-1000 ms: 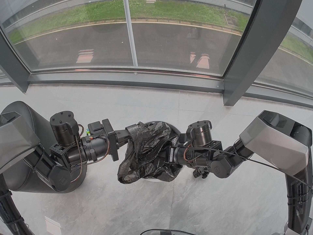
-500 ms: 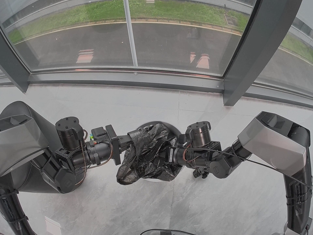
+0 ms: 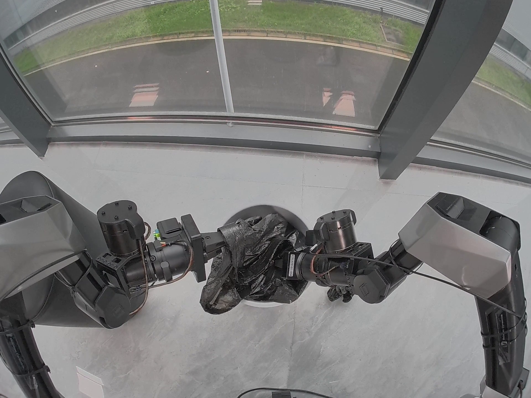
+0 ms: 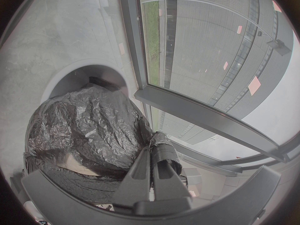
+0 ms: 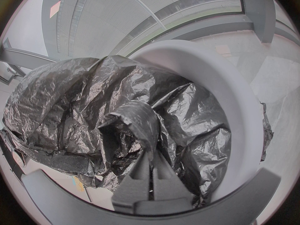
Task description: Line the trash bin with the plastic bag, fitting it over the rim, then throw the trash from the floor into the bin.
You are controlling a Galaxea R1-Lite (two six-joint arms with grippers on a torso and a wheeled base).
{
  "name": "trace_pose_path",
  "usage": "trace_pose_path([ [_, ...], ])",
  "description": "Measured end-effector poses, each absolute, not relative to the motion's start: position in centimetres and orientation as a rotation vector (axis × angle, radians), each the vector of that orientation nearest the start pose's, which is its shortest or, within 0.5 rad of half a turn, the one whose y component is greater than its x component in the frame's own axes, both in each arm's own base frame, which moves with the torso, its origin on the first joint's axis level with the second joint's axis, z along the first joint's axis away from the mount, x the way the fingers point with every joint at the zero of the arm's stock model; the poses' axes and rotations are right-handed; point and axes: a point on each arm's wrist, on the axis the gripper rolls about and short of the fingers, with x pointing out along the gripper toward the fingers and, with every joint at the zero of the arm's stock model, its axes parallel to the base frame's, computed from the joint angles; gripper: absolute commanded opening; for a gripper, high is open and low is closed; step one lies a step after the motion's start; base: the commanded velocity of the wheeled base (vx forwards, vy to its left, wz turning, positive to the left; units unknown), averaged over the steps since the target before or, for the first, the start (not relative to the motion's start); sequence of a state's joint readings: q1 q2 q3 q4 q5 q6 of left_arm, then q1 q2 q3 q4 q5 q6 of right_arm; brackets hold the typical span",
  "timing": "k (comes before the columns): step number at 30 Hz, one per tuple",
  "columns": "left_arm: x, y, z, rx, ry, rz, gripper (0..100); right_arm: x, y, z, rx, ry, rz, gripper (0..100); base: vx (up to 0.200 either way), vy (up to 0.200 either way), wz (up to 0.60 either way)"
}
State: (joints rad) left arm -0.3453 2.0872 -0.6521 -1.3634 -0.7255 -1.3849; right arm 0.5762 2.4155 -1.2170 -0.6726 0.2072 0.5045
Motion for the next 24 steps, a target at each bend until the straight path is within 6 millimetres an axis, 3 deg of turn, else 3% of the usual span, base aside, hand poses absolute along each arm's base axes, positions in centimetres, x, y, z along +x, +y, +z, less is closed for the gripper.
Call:
trace_pose_path([
  [6, 31.7, -13.0, 9.2, -1.255, 0.798, -0.84, 0, 37.2, 24.7, 1.7, 0.377, 0.701, 0.613, 0, 0.0, 0.0, 0.0],
  [12, 31.1, -12.9, 9.9, -1.261, 0.793, -0.848, 0, 36.4, 24.7, 3.8, 0.384, 0.673, 0.631, 0, 0.0, 0.0, 0.0],
  [24, 29.8, -12.4, 10.3, -1.269, 0.804, -0.839, 0, 31.0, 24.2, 4.8, 0.329, 0.755, 0.673, 0, 0.0, 0.0, 0.0],
])
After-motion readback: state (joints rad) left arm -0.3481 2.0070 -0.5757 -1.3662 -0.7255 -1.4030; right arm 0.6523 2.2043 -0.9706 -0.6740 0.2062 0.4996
